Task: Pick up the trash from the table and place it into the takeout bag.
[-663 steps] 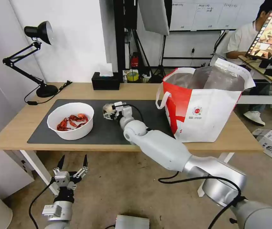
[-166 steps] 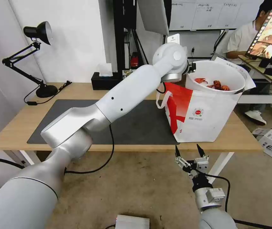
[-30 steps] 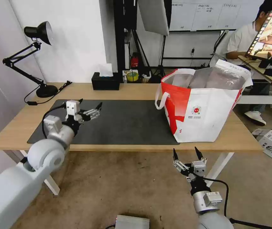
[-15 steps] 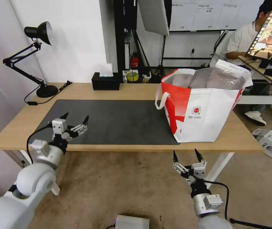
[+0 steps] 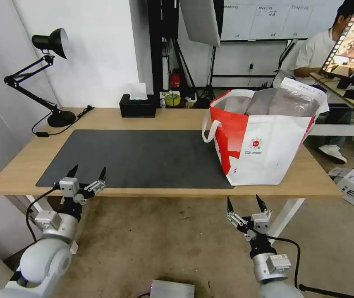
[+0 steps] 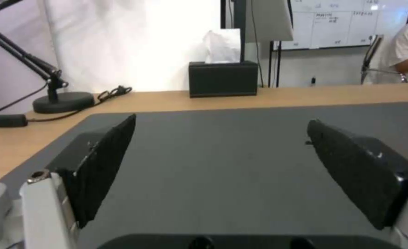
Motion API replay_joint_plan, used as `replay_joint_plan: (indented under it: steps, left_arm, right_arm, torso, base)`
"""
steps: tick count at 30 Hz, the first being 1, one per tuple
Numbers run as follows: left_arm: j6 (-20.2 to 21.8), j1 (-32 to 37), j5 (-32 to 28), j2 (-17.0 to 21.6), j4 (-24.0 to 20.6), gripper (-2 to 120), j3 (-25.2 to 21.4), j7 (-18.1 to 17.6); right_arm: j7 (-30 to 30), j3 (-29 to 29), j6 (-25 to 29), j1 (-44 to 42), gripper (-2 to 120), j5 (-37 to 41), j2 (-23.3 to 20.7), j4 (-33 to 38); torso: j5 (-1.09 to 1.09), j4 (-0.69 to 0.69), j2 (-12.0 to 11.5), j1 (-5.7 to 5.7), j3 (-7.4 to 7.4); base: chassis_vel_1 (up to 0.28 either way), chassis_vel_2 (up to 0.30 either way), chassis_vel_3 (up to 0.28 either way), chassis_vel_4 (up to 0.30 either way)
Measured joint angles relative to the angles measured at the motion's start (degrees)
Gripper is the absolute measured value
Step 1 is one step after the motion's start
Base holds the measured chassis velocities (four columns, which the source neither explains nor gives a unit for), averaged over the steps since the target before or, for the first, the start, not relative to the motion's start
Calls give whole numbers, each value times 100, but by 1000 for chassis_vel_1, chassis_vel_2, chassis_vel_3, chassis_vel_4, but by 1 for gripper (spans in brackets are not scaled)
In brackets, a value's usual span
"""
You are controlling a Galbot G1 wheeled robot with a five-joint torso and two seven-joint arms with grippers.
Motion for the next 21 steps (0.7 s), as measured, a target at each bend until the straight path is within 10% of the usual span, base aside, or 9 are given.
replay_joint_plan:
  steps: [21]
  left_arm:
    - [-952, 763, 738, -559, 158, 100, -364, 243]
  right_arm:
    - [0, 5, 7, -24, 100, -36, 38, -30]
  torso:
    - [0, 1, 0, 1, 0]
  base:
    - [0, 0, 0, 0]
